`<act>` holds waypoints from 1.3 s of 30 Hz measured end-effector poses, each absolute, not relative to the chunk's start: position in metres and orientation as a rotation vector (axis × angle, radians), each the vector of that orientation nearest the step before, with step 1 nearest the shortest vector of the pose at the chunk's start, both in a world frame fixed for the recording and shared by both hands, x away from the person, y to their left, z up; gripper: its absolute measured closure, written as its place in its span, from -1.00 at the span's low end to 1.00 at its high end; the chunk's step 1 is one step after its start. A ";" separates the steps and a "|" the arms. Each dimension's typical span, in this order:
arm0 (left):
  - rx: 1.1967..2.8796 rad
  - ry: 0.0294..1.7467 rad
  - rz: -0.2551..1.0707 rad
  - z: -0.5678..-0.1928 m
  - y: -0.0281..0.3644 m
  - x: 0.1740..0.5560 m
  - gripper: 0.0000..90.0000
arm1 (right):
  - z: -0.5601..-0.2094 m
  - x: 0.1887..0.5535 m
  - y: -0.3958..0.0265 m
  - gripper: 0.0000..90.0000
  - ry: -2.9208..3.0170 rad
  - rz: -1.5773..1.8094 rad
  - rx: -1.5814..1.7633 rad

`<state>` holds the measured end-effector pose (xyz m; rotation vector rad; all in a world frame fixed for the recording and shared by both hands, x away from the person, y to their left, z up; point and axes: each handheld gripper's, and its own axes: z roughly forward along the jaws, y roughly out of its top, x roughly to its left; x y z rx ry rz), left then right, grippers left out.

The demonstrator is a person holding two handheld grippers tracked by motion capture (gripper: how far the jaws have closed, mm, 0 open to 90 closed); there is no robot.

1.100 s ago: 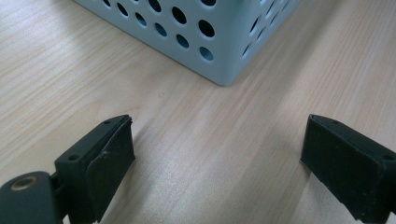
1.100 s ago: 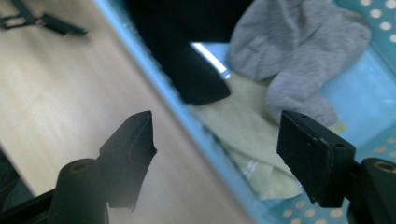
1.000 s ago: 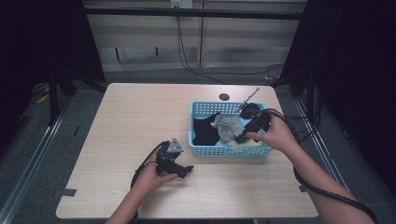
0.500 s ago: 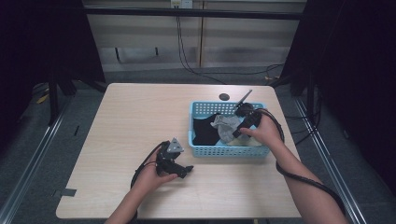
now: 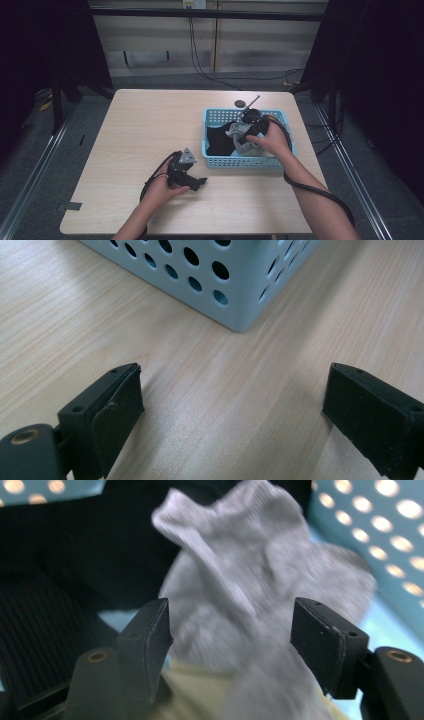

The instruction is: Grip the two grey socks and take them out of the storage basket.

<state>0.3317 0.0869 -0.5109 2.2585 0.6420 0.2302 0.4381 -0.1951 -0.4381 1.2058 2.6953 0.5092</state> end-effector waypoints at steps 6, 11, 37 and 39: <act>2.259 0.643 0.228 -0.511 0.087 0.332 -0.81 | -0.453 0.442 -0.182 0.28 2.726 0.539 1.189; 2.259 0.639 0.224 -0.511 0.087 0.332 -0.81 | -0.450 0.438 -0.180 0.91 2.797 0.494 1.177; 2.260 0.636 0.231 -0.511 0.087 0.332 -0.82 | -0.366 0.414 -0.209 0.95 2.809 0.579 1.109; 2.262 0.638 0.230 -0.511 0.087 0.332 -0.82 | -0.361 0.411 -0.210 0.95 2.809 0.590 1.098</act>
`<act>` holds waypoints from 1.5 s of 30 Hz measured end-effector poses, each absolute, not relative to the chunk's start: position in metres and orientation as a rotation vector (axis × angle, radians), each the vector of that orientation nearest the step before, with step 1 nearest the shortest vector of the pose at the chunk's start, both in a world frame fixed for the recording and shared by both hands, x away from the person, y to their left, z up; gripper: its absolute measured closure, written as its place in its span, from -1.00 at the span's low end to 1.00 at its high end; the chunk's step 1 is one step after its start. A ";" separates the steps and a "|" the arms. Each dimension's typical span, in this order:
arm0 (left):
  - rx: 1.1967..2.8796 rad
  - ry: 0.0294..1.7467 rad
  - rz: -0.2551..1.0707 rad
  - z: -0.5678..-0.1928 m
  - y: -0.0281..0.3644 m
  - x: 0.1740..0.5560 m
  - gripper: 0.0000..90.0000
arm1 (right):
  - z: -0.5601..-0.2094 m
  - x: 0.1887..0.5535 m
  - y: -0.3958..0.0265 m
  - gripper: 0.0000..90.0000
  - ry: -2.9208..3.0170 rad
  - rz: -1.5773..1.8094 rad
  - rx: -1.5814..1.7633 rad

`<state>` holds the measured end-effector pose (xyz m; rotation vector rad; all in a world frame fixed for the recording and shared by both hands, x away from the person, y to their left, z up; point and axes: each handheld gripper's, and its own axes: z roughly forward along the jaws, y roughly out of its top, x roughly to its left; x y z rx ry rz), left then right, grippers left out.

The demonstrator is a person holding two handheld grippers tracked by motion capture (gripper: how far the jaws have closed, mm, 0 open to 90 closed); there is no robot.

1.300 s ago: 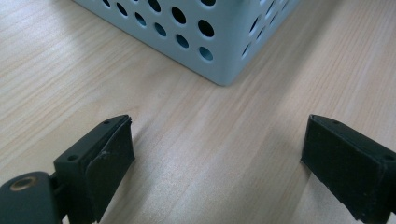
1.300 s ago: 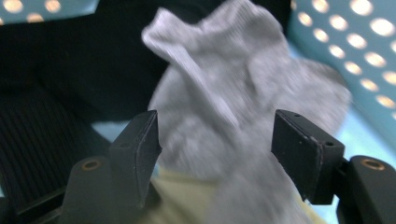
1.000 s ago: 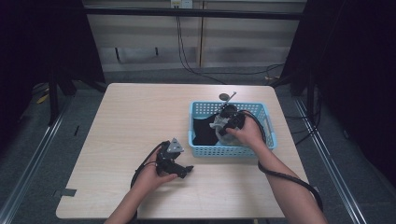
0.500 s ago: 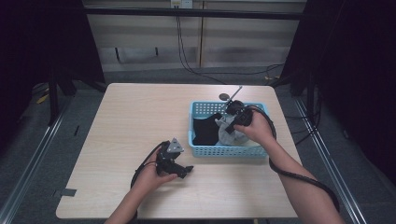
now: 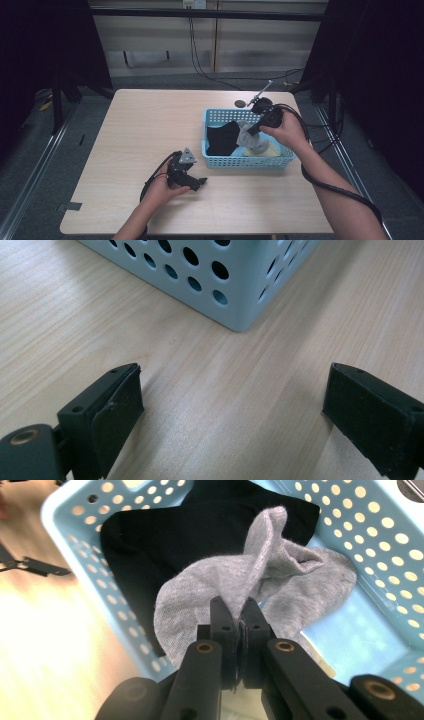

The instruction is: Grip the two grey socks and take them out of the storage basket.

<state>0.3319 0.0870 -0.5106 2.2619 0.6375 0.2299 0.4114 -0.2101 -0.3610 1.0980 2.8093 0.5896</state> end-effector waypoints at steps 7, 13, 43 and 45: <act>2.260 0.636 0.228 -0.511 0.087 0.332 -0.82 | -0.348 0.402 -0.212 0.95 2.816 0.592 1.061; 2.260 0.636 0.231 -0.511 0.087 0.332 -0.82 | -0.339 0.386 -0.211 0.95 2.838 0.600 0.988; 2.260 0.637 0.231 -0.511 0.087 0.332 -0.82 | -0.317 0.308 -0.186 0.95 2.924 0.639 0.674; 2.260 0.636 0.231 -0.511 0.087 0.332 -0.82 | -0.319 0.304 -0.183 0.95 2.939 0.635 0.652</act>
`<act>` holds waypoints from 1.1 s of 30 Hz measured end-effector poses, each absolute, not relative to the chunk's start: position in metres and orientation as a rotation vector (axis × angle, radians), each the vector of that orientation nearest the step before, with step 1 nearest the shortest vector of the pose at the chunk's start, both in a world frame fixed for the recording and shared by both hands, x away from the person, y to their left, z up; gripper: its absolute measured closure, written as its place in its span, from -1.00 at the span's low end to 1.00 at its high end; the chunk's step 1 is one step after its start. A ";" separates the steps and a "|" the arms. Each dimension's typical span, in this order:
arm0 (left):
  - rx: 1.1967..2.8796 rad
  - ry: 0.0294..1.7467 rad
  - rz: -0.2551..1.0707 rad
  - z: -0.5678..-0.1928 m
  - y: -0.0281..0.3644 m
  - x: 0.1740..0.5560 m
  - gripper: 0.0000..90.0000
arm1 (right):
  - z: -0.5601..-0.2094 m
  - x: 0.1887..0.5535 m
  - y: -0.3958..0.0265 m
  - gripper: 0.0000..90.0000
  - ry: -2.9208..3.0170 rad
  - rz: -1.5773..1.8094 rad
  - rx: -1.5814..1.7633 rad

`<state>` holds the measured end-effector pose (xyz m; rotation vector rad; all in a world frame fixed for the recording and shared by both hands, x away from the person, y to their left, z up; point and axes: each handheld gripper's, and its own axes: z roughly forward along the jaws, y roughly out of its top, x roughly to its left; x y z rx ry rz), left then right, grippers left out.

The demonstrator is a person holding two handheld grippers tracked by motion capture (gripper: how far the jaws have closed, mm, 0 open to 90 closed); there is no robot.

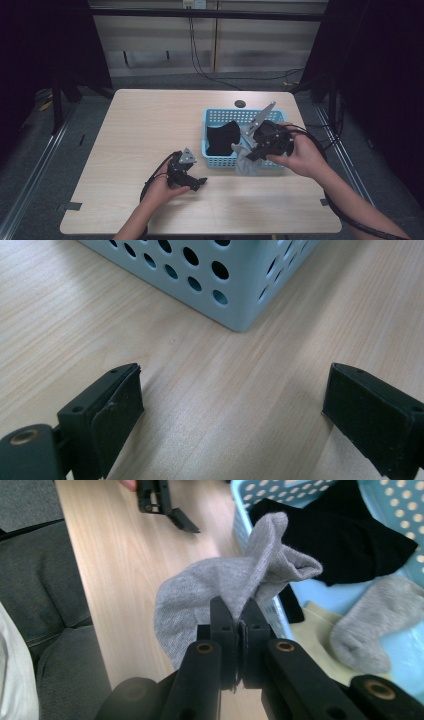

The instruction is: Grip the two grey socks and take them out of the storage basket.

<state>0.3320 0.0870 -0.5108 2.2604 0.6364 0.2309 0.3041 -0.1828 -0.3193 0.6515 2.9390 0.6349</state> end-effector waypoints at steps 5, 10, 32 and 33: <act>2.262 0.637 0.232 -0.511 0.087 0.332 -0.82 | -0.326 0.290 -0.175 0.95 2.951 0.658 0.608; 2.261 0.637 0.231 -0.511 0.087 0.332 -0.82 | -0.337 0.283 -0.169 0.95 2.974 0.660 0.582; 2.269 0.628 0.232 -0.510 0.087 0.332 -0.82 | -0.402 0.287 -0.155 0.95 3.028 0.610 0.600; 2.271 0.630 0.230 -0.510 0.088 0.332 -0.82 | -0.404 0.288 -0.155 0.95 3.026 0.601 0.614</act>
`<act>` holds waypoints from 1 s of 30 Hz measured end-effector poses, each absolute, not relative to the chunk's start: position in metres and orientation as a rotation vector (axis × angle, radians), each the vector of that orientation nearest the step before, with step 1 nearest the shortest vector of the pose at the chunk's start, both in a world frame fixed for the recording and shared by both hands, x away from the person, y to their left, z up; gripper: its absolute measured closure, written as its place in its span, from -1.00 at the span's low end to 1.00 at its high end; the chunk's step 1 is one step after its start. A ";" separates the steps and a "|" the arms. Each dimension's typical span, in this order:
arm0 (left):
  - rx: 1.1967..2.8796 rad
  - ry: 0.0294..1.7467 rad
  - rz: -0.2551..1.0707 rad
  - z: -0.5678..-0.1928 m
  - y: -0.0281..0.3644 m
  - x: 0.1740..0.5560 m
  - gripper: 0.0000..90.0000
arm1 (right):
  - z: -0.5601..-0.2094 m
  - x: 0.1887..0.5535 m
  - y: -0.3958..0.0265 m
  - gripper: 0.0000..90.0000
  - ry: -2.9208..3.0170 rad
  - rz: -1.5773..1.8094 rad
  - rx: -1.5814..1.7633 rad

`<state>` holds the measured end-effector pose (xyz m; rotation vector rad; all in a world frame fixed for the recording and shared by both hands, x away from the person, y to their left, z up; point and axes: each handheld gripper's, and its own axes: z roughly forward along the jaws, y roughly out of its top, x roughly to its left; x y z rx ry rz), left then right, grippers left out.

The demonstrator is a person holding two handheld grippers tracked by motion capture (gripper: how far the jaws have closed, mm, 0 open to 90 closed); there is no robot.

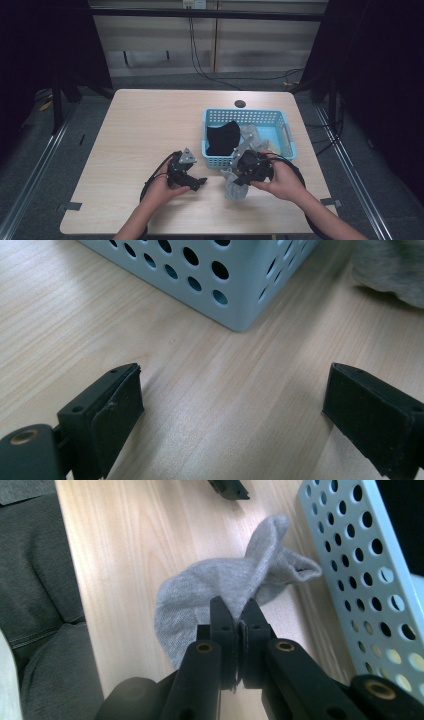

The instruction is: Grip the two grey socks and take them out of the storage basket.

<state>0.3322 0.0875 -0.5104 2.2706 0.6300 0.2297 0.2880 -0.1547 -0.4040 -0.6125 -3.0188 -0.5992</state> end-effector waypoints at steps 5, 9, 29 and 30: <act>2.269 0.630 0.229 -0.511 0.087 0.332 -0.82 | -0.412 0.293 -0.152 0.95 -3.005 -0.603 -0.626; 2.269 0.631 0.228 -0.510 0.087 0.332 -0.82 | -0.415 0.296 -0.152 0.94 -2.996 -0.598 -0.639; 2.268 0.632 0.228 -0.511 0.087 0.332 -0.82 | -0.420 0.302 -0.156 0.70 -3.003 -0.573 -0.672; 2.268 0.632 0.228 -0.511 0.087 0.332 -0.82 | -0.420 0.302 -0.156 0.70 -3.003 -0.573 -0.672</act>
